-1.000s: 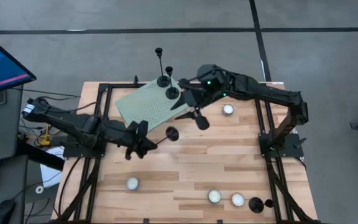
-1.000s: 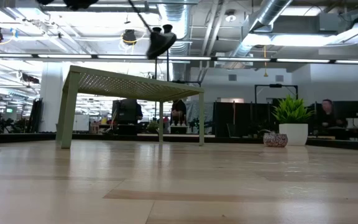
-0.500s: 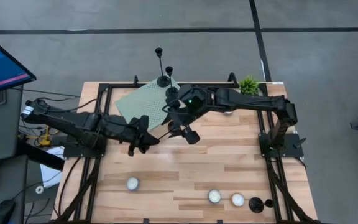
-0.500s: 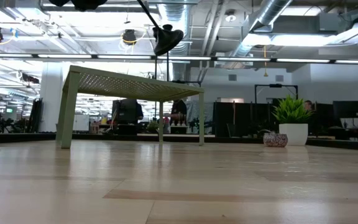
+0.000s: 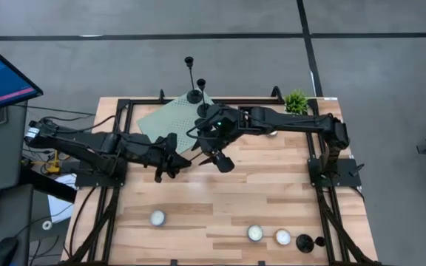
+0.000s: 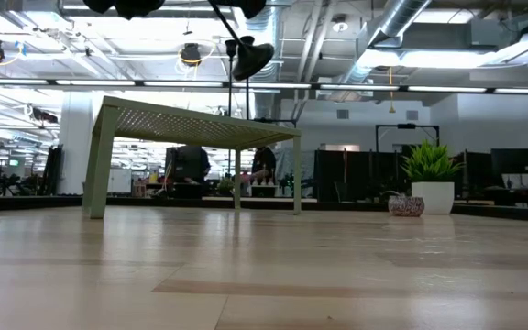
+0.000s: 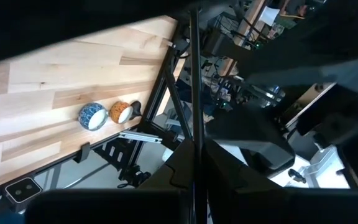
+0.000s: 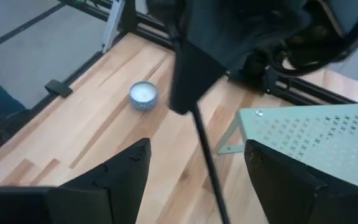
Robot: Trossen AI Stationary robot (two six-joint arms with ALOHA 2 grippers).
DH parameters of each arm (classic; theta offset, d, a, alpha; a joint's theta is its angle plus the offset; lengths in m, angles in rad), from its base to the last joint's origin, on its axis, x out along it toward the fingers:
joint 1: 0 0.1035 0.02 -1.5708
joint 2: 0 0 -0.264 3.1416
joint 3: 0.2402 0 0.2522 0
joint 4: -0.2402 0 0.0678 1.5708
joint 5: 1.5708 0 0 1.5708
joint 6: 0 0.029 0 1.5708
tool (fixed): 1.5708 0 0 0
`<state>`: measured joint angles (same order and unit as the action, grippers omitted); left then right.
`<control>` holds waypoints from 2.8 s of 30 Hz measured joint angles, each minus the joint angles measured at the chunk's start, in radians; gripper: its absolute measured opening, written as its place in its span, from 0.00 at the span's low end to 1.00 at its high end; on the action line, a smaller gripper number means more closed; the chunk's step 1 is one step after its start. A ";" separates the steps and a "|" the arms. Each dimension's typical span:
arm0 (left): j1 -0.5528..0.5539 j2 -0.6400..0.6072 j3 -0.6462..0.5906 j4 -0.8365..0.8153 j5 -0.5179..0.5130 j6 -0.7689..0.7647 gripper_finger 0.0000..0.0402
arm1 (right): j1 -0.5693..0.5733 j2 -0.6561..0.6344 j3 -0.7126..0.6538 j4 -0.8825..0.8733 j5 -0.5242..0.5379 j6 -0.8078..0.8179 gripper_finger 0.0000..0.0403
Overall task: Pick & Place candle stick holders
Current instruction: Put the black candle holder on the shelf
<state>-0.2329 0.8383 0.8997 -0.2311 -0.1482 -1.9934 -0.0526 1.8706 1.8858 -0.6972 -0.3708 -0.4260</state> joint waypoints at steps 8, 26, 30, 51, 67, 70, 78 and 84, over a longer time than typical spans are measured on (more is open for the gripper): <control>0.000 0.000 0.000 0.008 -0.005 0.008 0.05 | -0.014 0.000 0.000 -0.013 0.005 -0.002 0.63; 0.000 0.015 0.001 0.021 -0.016 0.001 0.05 | -0.008 0.048 0.009 0.021 -0.010 0.007 0.52; 0.000 0.015 0.001 0.024 -0.016 0.000 0.05 | -0.019 0.048 0.010 0.014 -0.022 0.008 0.37; -0.001 0.014 0.000 0.043 -0.009 0.048 0.08 | -0.007 0.048 0.010 0.015 -0.007 -0.024 0.02; 0.015 -0.004 0.000 0.093 -0.054 0.169 0.52 | -0.005 0.030 0.011 0.004 0.039 -0.009 0.00; 0.036 -0.027 0.001 0.090 -0.047 0.169 0.56 | -0.002 0.009 0.011 -0.029 0.073 -0.025 0.00; 0.081 -0.065 0.001 0.062 -0.035 0.184 0.54 | 0.013 -0.039 0.011 -0.109 0.110 -0.069 0.00; 0.150 -0.120 0.000 0.037 -0.036 0.231 0.51 | 0.013 -0.087 0.011 -0.199 0.123 -0.087 0.00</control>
<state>-0.0828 0.7187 0.9001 -0.1940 -0.1845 -1.7628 -0.0394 1.7841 1.8969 -0.8961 -0.2480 -0.5127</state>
